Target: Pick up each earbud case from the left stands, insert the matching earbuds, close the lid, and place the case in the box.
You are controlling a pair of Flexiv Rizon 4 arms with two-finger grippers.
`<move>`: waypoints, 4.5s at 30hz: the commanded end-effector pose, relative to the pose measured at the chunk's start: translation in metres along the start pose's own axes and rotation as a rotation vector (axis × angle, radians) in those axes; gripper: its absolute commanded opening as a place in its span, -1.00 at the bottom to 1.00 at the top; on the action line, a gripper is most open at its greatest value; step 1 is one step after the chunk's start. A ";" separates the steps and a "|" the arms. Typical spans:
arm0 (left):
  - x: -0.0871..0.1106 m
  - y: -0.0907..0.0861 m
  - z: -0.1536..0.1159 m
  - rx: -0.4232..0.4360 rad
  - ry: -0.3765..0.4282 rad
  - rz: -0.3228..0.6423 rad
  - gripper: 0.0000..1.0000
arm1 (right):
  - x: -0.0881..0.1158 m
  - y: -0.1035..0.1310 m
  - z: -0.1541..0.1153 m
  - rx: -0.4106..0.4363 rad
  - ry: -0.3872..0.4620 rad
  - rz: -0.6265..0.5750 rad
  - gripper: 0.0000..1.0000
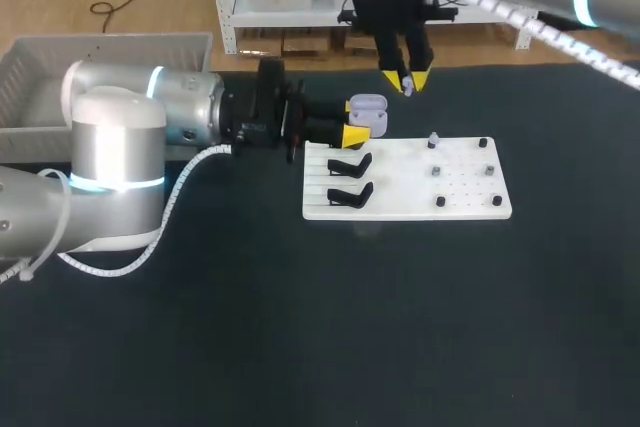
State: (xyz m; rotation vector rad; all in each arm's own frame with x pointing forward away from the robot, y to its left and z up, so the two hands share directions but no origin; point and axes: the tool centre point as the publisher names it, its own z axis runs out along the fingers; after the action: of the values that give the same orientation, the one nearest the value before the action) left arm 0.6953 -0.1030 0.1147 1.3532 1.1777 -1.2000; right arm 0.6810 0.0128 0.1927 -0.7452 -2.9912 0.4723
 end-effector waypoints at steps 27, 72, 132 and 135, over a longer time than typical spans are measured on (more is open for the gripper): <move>0.000 0.001 0.000 0.002 0.000 0.000 -1.00 | 0.014 0.032 0.000 0.081 -0.047 -0.034 -1.00; 0.000 0.001 0.000 0.002 0.000 0.000 -1.00 | 0.004 0.038 0.014 0.166 0.051 0.192 -1.00; 0.000 0.001 0.000 0.002 0.000 0.000 -1.00 | 0.002 0.047 0.026 0.147 0.080 0.175 1.00; 0.000 0.001 0.000 0.002 0.000 0.000 -1.00 | 0.004 0.045 0.022 0.115 0.084 0.176 1.00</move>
State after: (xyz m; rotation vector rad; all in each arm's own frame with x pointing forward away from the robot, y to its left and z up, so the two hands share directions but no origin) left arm 0.6997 -0.1025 0.1118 1.3514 1.1800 -1.1999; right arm 0.6885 0.0447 0.1556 -0.9923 -2.8164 0.6019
